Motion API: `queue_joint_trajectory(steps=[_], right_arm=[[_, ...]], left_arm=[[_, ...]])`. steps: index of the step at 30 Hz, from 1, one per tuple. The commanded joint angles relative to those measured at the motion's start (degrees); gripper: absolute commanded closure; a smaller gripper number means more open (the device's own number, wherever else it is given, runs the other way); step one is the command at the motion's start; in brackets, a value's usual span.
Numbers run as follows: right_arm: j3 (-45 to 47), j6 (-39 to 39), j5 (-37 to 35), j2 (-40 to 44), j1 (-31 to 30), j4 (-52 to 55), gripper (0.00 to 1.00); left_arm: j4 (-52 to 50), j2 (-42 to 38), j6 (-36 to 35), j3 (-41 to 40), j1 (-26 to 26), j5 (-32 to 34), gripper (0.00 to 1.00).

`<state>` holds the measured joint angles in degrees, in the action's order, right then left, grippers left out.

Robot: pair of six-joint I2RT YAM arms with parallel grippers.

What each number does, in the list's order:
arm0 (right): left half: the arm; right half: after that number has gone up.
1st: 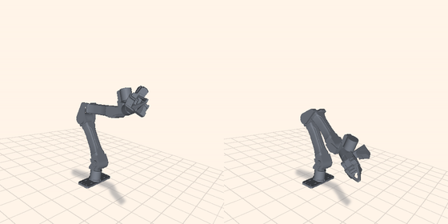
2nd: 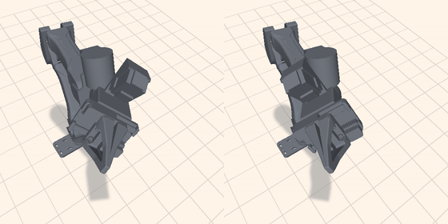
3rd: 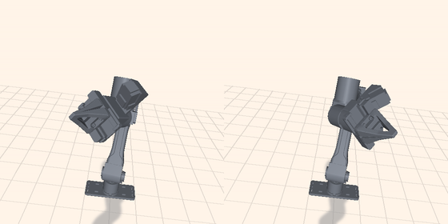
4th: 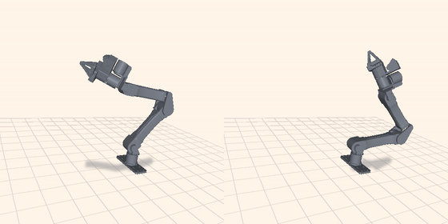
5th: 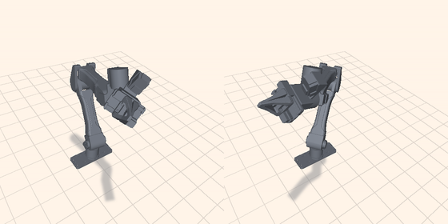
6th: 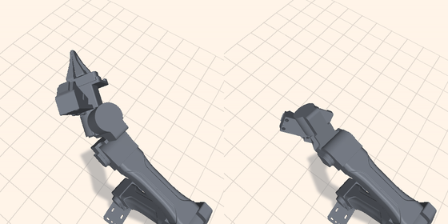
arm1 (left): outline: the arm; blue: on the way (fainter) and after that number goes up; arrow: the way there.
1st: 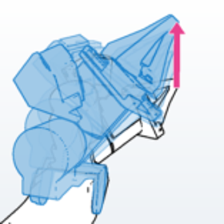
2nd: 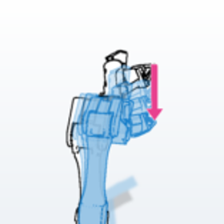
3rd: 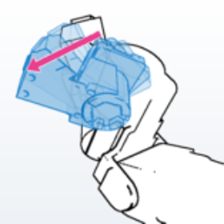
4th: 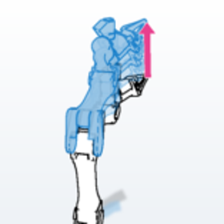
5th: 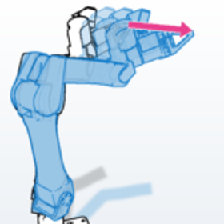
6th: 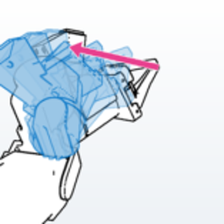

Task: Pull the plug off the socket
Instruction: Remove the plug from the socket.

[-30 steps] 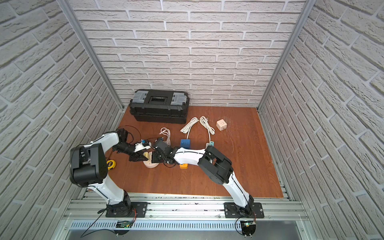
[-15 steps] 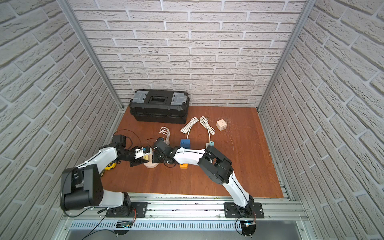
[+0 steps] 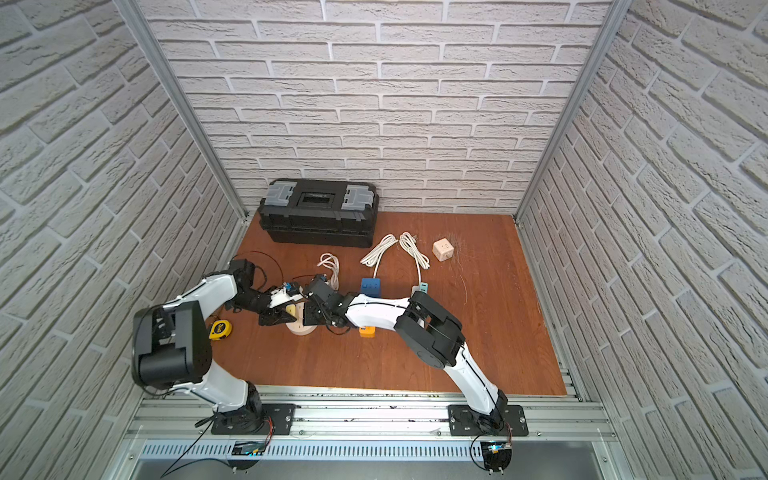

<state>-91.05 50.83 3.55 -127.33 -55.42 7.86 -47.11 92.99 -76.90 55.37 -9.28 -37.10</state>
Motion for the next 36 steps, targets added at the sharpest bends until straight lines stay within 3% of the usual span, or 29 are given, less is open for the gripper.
queue_joint_trajectory(steps=[1, 6, 16, 19, 25, 32, 36], right_arm=[[3.15, 0.5, -4.19, -6.04, -0.22, 15.61, 0.97], [2.95, 0.48, -4.36, -6.23, -0.21, 15.87, 0.97], [1.9, 0.5, -4.85, -7.16, -0.19, 17.36, 0.97], [1.64, 0.51, -5.22, -7.27, -0.17, 17.97, 0.97], [1.0, 0.2, -5.83, -7.54, -0.19, 18.98, 0.97], [0.02, -0.48, -6.87, -8.05, -0.36, 20.63, 0.97], [-0.72, -0.88, -7.5, -8.43, -0.52, 21.76, 0.97]], left_arm=[[-7.51, 2.24, 1.64, 3.65, -1.07, -2.86, 1.0], [-4.28, -0.16, 2.49, 1.83, -1.04, -2.24, 1.0], [17.38, -14.29, 1.53, -13.96, 0.4, 1.27, 1.0], [19.75, -16.16, 1.05, -16.0, 0.47, 1.26, 1.0], [12.43, -12.57, 2.08, -10.97, 0.0, -0.16, 1.0], [-8.98, -0.01, 3.0, 3.8, -2.31, -7.18, 1.0], [-9.31, 1.46, 3.93, 4.79, -2.15, -6.85, 1.0]])
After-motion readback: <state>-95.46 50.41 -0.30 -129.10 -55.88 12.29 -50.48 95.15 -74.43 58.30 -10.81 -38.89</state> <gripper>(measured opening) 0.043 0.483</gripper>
